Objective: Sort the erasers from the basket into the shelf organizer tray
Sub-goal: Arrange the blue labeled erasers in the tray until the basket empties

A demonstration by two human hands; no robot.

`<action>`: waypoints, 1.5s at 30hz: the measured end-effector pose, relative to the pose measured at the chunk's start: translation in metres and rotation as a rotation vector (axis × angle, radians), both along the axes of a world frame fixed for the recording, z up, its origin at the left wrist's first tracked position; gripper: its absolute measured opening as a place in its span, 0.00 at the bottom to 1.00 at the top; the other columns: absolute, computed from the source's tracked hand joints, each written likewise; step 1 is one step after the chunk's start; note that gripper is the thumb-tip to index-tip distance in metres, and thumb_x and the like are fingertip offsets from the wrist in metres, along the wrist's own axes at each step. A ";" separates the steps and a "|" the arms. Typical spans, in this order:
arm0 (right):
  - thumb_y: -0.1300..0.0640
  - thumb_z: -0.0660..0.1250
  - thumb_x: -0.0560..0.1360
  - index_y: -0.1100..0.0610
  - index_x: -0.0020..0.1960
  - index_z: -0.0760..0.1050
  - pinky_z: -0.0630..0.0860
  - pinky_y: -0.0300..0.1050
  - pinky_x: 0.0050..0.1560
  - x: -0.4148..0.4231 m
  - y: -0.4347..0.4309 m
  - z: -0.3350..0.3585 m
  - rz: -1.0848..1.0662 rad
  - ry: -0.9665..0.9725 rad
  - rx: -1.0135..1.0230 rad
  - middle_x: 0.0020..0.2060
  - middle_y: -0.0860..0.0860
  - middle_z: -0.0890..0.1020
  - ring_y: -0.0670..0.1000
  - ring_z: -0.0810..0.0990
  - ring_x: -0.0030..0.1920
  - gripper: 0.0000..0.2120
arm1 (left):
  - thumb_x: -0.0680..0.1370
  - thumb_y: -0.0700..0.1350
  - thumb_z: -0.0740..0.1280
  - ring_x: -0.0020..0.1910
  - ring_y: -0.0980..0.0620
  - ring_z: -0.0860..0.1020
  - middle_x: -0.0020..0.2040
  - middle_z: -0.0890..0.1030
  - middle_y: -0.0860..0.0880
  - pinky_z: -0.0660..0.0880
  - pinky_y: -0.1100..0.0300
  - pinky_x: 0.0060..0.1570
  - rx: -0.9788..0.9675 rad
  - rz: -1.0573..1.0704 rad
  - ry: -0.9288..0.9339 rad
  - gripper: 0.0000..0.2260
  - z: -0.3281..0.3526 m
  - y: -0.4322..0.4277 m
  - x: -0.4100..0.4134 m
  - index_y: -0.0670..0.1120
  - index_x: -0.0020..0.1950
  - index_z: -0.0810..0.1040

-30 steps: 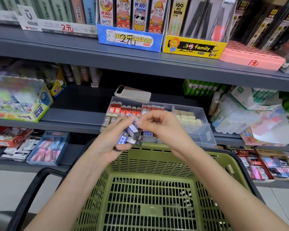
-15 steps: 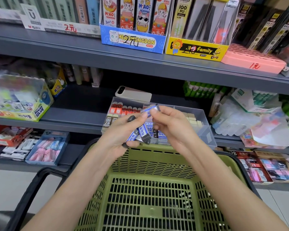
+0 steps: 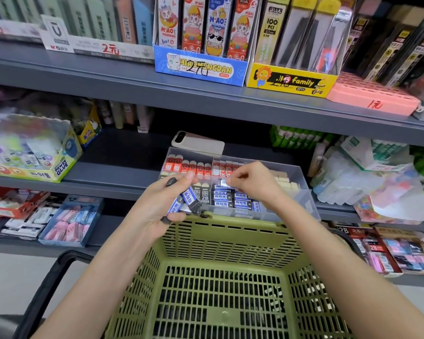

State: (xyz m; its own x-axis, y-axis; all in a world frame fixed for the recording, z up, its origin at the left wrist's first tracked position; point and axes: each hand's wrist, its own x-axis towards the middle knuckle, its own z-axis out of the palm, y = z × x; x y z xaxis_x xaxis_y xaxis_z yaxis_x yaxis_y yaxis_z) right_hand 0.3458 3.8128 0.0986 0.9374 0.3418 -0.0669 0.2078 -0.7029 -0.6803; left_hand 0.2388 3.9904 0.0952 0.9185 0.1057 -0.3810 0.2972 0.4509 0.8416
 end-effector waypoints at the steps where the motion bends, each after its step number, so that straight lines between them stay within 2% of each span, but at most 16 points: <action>1: 0.59 0.69 0.74 0.67 0.42 0.81 0.72 0.30 0.35 -0.001 0.004 -0.001 0.020 -0.031 -0.052 0.40 0.58 0.84 0.48 0.79 0.36 0.10 | 0.65 0.52 0.72 0.22 0.57 0.69 0.45 0.78 0.38 0.59 0.69 0.15 -0.003 0.006 0.004 0.12 0.000 0.000 0.000 0.44 0.38 0.83; 3: 0.59 0.66 0.76 0.68 0.40 0.80 0.67 0.24 0.31 -0.003 0.010 -0.003 0.032 -0.080 -0.138 0.41 0.60 0.84 0.46 0.76 0.33 0.12 | 0.65 0.51 0.72 0.22 0.57 0.70 0.44 0.79 0.39 0.59 0.68 0.15 -0.009 0.026 0.018 0.12 0.000 0.000 0.001 0.43 0.40 0.82; 5: 0.59 0.64 0.77 0.65 0.31 0.73 0.67 0.23 0.32 -0.007 0.013 -0.006 0.039 -0.121 -0.192 0.34 0.60 0.82 0.43 0.71 0.27 0.17 | 0.67 0.51 0.71 0.22 0.57 0.70 0.42 0.79 0.40 0.59 0.68 0.15 -0.010 0.047 0.028 0.12 0.000 0.000 0.001 0.42 0.41 0.81; 7: 0.58 0.63 0.77 0.60 0.28 0.71 0.71 0.31 0.46 -0.012 0.014 -0.011 0.044 -0.208 -0.248 0.23 0.50 0.74 0.44 0.70 0.27 0.19 | 0.67 0.51 0.71 0.22 0.56 0.70 0.42 0.79 0.41 0.59 0.68 0.14 -0.001 0.058 0.034 0.12 0.001 -0.001 0.002 0.42 0.42 0.80; 8: 0.56 0.62 0.78 0.59 0.30 0.75 0.69 0.40 0.56 -0.013 0.013 -0.013 0.047 -0.259 -0.292 0.22 0.43 0.69 0.45 0.70 0.32 0.18 | 0.66 0.51 0.71 0.23 0.56 0.70 0.42 0.79 0.41 0.59 0.68 0.14 -0.001 0.064 0.035 0.13 0.001 -0.002 0.003 0.42 0.43 0.80; 10: 0.54 0.62 0.78 0.56 0.40 0.83 0.66 0.48 0.62 -0.015 0.013 -0.016 0.059 -0.292 -0.323 0.25 0.37 0.65 0.46 0.71 0.39 0.14 | 0.64 0.52 0.72 0.24 0.56 0.70 0.41 0.80 0.43 0.59 0.68 0.15 0.000 0.077 0.033 0.15 0.001 -0.004 0.003 0.42 0.43 0.80; 12: 0.51 0.62 0.78 0.52 0.49 0.83 0.72 0.47 0.59 -0.019 0.014 -0.014 0.056 -0.275 -0.309 0.33 0.39 0.76 0.48 0.77 0.43 0.11 | 0.63 0.53 0.72 0.25 0.55 0.70 0.39 0.79 0.44 0.59 0.68 0.15 0.008 0.094 0.031 0.16 0.002 -0.006 0.003 0.42 0.42 0.80; 14: 0.49 0.61 0.78 0.51 0.52 0.82 0.72 0.47 0.57 -0.024 0.013 -0.010 0.010 -0.290 -0.241 0.44 0.48 0.81 0.50 0.78 0.46 0.12 | 0.63 0.53 0.72 0.24 0.55 0.71 0.35 0.78 0.45 0.59 0.68 0.15 0.019 0.112 0.027 0.16 0.003 -0.009 0.003 0.42 0.42 0.79; 17: 0.44 0.60 0.77 0.57 0.41 0.82 0.70 0.35 0.41 -0.042 0.012 0.005 0.071 -0.158 0.211 0.34 0.55 0.80 0.50 0.74 0.35 0.19 | 0.65 0.53 0.72 0.23 0.56 0.71 0.31 0.78 0.48 0.59 0.67 0.15 0.030 0.149 0.008 0.15 0.003 -0.014 0.004 0.43 0.42 0.78; 19: 0.38 0.65 0.71 0.51 0.36 0.80 0.69 0.39 0.36 -0.062 0.016 0.015 0.125 -0.074 0.329 0.30 0.50 0.78 0.45 0.72 0.31 0.17 | 0.69 0.52 0.72 0.23 0.56 0.70 0.31 0.77 0.48 0.60 0.67 0.16 0.046 0.177 -0.011 0.13 0.004 -0.018 0.005 0.43 0.42 0.78; 21: 0.40 0.69 0.67 0.50 0.35 0.79 0.71 0.41 0.36 -0.073 0.020 0.017 0.098 -0.072 0.274 0.30 0.46 0.79 0.40 0.72 0.31 0.14 | 0.72 0.52 0.71 0.24 0.56 0.70 0.30 0.77 0.50 0.60 0.66 0.17 0.086 0.208 -0.040 0.12 0.004 -0.025 0.004 0.42 0.43 0.79; 25: 0.52 0.70 0.71 0.52 0.36 0.77 0.75 0.43 0.38 -0.074 0.017 0.019 0.001 -0.048 0.215 0.30 0.44 0.78 0.41 0.74 0.32 0.07 | 0.74 0.52 0.71 0.25 0.56 0.71 0.33 0.79 0.52 0.61 0.65 0.19 0.290 0.252 -0.140 0.11 0.006 -0.037 0.002 0.44 0.44 0.81; 30: 0.60 0.65 0.76 0.58 0.48 0.75 0.73 0.37 0.30 -0.069 0.007 0.020 -0.125 0.204 0.619 0.31 0.51 0.78 0.45 0.74 0.26 0.03 | 0.75 0.49 0.70 0.30 0.55 0.81 0.33 0.80 0.48 0.61 0.66 0.18 0.539 0.161 -0.262 0.08 0.010 -0.043 0.001 0.45 0.43 0.81; 36: 0.59 0.66 0.76 0.61 0.39 0.80 0.73 0.39 0.35 -0.064 0.007 0.018 -0.206 0.384 0.862 0.28 0.53 0.77 0.48 0.73 0.31 0.09 | 0.74 0.51 0.70 0.29 0.53 0.80 0.28 0.79 0.50 0.59 0.67 0.18 0.447 0.050 -0.238 0.11 0.012 -0.053 0.001 0.45 0.37 0.77; 41: 0.58 0.68 0.73 0.63 0.47 0.80 0.78 0.39 0.37 -0.063 0.003 0.013 -0.114 0.430 0.887 0.37 0.58 0.80 0.52 0.78 0.37 0.09 | 0.76 0.49 0.68 0.30 0.54 0.80 0.30 0.79 0.49 0.60 0.66 0.18 0.428 0.030 -0.227 0.10 0.007 -0.048 0.002 0.45 0.37 0.78; 45: 0.63 0.69 0.73 0.61 0.44 0.81 0.77 0.37 0.38 -0.052 -0.001 0.010 -0.127 0.372 0.909 0.34 0.53 0.82 0.47 0.78 0.33 0.03 | 0.76 0.48 0.68 0.31 0.53 0.81 0.30 0.79 0.51 0.59 0.66 0.18 0.351 -0.008 -0.177 0.07 0.007 -0.041 0.002 0.46 0.43 0.80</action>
